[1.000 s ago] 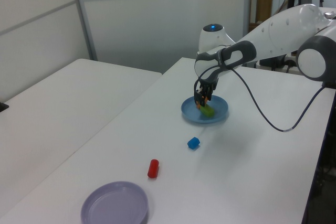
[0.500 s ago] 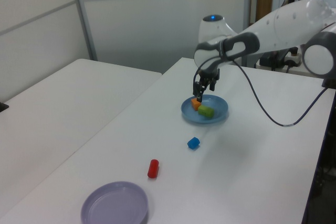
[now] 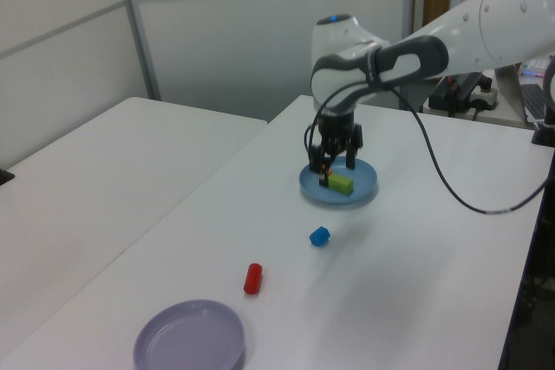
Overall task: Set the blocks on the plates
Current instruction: 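Move the gripper down to the blue block and grasp it, then carry the blue block onto the lavender plate and release, then move the gripper over the red block and lower onto it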
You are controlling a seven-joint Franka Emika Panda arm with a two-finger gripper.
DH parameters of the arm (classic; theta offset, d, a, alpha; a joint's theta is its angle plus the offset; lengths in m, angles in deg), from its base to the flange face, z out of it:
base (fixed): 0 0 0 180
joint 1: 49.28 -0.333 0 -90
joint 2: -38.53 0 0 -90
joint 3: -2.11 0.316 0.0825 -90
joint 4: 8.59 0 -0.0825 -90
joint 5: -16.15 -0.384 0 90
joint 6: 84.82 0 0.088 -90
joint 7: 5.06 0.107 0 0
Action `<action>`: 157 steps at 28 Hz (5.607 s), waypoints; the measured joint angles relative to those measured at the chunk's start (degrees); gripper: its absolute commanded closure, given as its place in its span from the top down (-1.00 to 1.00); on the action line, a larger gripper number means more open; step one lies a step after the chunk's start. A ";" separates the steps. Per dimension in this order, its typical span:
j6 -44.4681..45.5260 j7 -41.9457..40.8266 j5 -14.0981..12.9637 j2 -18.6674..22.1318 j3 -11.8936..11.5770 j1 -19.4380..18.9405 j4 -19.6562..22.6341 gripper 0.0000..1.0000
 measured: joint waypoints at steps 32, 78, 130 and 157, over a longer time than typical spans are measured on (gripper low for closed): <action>-12.87 5.63 1.66 -8.25 0.10 -8.03 4.00 -1.00; -17.95 10.29 3.52 -14.61 11.57 -24.10 -7.44 0.43; -4.26 -19.30 6.01 -12.85 7.88 -15.32 -7.47 0.97; -5.47 -19.29 6.08 -14.46 8.10 -14.08 -7.66 1.00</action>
